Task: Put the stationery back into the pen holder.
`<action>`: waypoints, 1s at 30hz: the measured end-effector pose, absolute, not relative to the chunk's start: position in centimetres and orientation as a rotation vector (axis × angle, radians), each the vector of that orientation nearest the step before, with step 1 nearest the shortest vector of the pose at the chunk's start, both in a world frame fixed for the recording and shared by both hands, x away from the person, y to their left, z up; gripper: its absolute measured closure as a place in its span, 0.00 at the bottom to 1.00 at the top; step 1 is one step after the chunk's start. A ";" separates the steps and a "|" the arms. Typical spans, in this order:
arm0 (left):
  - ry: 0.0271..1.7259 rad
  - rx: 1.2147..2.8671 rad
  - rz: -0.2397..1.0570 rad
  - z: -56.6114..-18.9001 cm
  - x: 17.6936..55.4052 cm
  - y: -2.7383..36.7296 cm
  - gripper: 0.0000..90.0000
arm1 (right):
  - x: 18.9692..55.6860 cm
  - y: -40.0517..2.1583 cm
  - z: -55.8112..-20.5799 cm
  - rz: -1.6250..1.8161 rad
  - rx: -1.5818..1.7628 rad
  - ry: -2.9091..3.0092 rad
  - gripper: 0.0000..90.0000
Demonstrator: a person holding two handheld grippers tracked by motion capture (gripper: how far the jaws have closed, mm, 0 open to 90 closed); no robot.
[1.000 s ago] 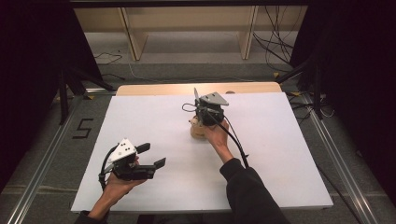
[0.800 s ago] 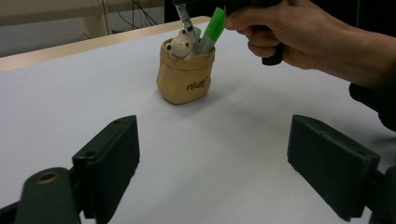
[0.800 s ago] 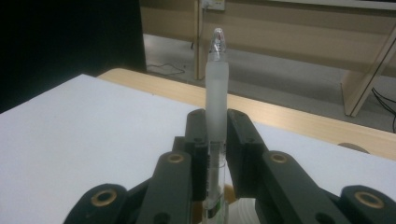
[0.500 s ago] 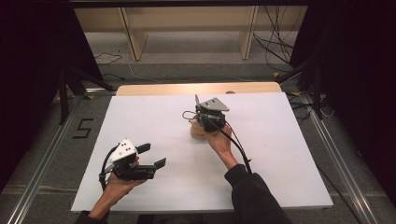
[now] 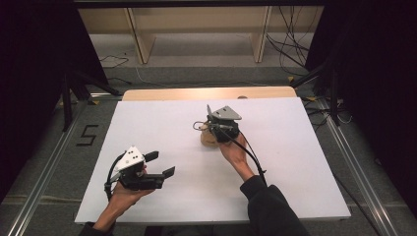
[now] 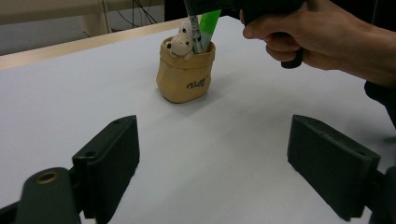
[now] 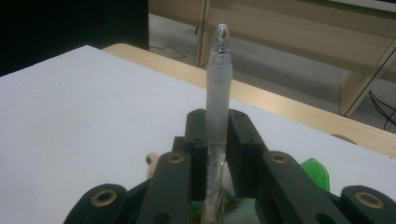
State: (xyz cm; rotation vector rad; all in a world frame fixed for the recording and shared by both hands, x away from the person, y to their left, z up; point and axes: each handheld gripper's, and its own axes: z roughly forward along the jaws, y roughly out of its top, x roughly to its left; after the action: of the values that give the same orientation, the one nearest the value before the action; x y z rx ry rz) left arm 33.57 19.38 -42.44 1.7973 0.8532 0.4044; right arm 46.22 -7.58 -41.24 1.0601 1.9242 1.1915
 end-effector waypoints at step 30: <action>0.860 1.797 0.406 -42.5 33.6 19.4 0.18 | 44.9 -10.4 -39.8 1.259 1.015 2.059 0.54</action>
State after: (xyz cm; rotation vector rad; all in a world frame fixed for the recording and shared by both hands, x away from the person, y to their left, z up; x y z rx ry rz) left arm 33.63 19.36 -42.47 1.7969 0.8597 0.4058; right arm 44.85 -10.38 -39.83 1.0151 2.0586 1.2593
